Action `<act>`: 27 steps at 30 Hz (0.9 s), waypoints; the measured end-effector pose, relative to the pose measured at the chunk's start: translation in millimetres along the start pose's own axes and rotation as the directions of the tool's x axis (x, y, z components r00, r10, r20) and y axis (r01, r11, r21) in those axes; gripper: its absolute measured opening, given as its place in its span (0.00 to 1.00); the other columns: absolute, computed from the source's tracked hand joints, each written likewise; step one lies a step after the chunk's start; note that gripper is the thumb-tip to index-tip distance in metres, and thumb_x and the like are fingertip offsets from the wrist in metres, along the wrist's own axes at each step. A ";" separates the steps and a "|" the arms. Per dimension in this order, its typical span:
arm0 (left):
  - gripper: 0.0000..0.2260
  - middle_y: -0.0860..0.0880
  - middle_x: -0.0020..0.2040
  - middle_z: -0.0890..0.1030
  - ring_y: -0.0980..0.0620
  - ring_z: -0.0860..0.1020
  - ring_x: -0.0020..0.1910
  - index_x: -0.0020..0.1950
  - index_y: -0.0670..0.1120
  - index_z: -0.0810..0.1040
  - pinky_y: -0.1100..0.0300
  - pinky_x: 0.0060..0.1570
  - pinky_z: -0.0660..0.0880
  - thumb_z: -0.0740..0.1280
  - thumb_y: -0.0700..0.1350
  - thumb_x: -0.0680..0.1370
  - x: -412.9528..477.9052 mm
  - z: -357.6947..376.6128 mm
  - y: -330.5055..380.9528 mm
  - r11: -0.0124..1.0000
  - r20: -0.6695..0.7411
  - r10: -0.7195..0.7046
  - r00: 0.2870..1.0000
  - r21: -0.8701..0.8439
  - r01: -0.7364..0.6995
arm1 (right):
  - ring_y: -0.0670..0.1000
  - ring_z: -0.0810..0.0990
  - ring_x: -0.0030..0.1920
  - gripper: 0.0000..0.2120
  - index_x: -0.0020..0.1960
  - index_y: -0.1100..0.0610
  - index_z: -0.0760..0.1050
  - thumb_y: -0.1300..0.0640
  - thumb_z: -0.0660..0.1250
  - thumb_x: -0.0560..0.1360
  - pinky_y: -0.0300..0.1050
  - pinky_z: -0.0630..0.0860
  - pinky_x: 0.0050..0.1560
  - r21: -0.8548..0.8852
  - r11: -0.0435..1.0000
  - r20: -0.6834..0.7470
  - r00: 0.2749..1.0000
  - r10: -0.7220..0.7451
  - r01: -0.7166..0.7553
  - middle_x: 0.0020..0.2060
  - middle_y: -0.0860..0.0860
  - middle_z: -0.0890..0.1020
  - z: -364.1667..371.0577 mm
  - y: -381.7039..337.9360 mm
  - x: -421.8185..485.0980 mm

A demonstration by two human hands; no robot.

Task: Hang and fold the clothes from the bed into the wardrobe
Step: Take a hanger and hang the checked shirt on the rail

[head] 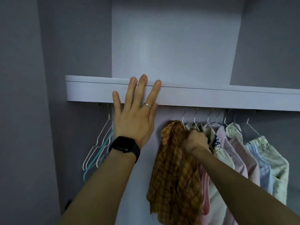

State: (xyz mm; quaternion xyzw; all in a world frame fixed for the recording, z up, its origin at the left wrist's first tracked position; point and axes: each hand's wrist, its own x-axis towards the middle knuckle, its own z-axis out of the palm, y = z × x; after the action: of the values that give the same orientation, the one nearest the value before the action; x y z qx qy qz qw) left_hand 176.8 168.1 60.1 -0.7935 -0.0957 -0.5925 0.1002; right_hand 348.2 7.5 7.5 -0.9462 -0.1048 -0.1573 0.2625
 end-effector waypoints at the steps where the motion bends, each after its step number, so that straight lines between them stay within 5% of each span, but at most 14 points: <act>1: 0.24 0.49 0.82 0.49 0.47 0.46 0.81 0.82 0.57 0.47 0.34 0.75 0.45 0.49 0.53 0.86 -0.7 -1.8 0.8 1.000 0.022 -0.009 1.000 0.001 0.009 | 0.62 0.81 0.54 0.13 0.58 0.60 0.77 0.54 0.66 0.76 0.52 0.81 0.54 0.018 1.000 0.031 1.000 0.004 -0.005 0.53 0.60 0.82 -6.3 1.9 -6.7; 6: 0.26 0.50 0.82 0.47 0.49 0.43 0.81 0.82 0.58 0.46 0.33 0.75 0.48 0.52 0.54 0.85 3.1 -25.3 8.5 0.995 0.226 -0.081 0.971 -0.031 0.090 | 0.61 0.81 0.52 0.17 0.61 0.56 0.72 0.52 0.67 0.74 0.49 0.77 0.51 0.077 0.997 0.177 0.984 -0.024 0.010 0.53 0.57 0.81 -54.0 13.9 -58.1; 10: 0.30 0.51 0.82 0.42 0.49 0.38 0.80 0.81 0.59 0.39 0.32 0.74 0.49 0.53 0.57 0.84 16.6 -67.8 26.5 0.981 0.465 -0.162 0.871 -0.019 0.192 | 0.55 0.81 0.48 0.19 0.65 0.56 0.71 0.52 0.65 0.76 0.45 0.76 0.43 0.169 0.986 0.286 0.957 -0.044 -0.005 0.47 0.51 0.83 -113.1 30.5 -126.1; 12: 0.33 0.50 0.82 0.39 0.47 0.37 0.80 0.81 0.58 0.37 0.32 0.75 0.48 0.55 0.57 0.83 32.6 -84.5 31.0 0.976 0.547 -0.172 0.819 -0.019 0.217 | 0.53 0.82 0.46 0.15 0.63 0.52 0.74 0.52 0.65 0.77 0.45 0.76 0.40 0.225 0.974 0.268 0.959 -0.096 0.034 0.48 0.48 0.84 -147.5 34.6 -152.4; 16: 0.36 0.48 0.82 0.40 0.44 0.42 0.81 0.82 0.57 0.42 0.35 0.76 0.44 0.61 0.54 0.80 22.1 -124.7 63.0 0.930 0.707 -0.211 0.675 -0.068 0.362 | 0.51 0.82 0.51 0.08 0.58 0.49 0.77 0.52 0.67 0.79 0.49 0.78 0.51 0.295 0.952 0.176 0.975 -0.133 0.076 0.52 0.47 0.82 -215.8 55.5 -216.7; 19: 0.34 0.46 0.82 0.50 0.42 0.50 0.80 0.82 0.53 0.50 0.36 0.75 0.50 0.62 0.53 0.80 -27.4 -158.4 113.0 0.894 0.786 -0.110 0.609 -0.189 0.406 | 0.50 0.80 0.52 0.10 0.60 0.49 0.80 0.53 0.68 0.79 0.47 0.77 0.53 0.256 0.955 0.036 0.986 -0.163 0.148 0.54 0.49 0.82 -249.8 83.0 -275.5; 23: 0.27 0.42 0.75 0.69 0.41 0.66 0.74 0.76 0.45 0.68 0.42 0.73 0.61 0.66 0.48 0.77 -93.6 -206.1 185.6 0.806 0.690 0.182 0.701 -0.513 0.295 | 0.52 0.78 0.58 0.11 0.61 0.49 0.81 0.54 0.69 0.79 0.44 0.74 0.56 0.188 0.979 -0.064 0.996 -0.060 0.071 0.59 0.45 0.81 -275.8 126.0 -358.5; 27: 0.29 0.46 0.76 0.68 0.43 0.63 0.76 0.77 0.50 0.68 0.41 0.73 0.61 0.69 0.47 0.76 -150.3 -247.5 255.2 0.689 0.706 0.396 0.587 -0.651 0.318 | 0.54 0.77 0.62 0.13 0.62 0.51 0.81 0.54 0.69 0.79 0.42 0.72 0.61 0.093 0.989 -0.066 0.990 0.123 -0.117 0.63 0.47 0.81 -291.3 174.9 -443.1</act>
State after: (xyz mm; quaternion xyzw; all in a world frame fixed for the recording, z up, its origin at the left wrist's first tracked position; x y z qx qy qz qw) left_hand -24.2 -149.7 -27.1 -0.9449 0.1306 -0.1484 -0.2610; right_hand -84.8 -345.0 6.9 -0.9319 -0.0451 -0.1704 0.3171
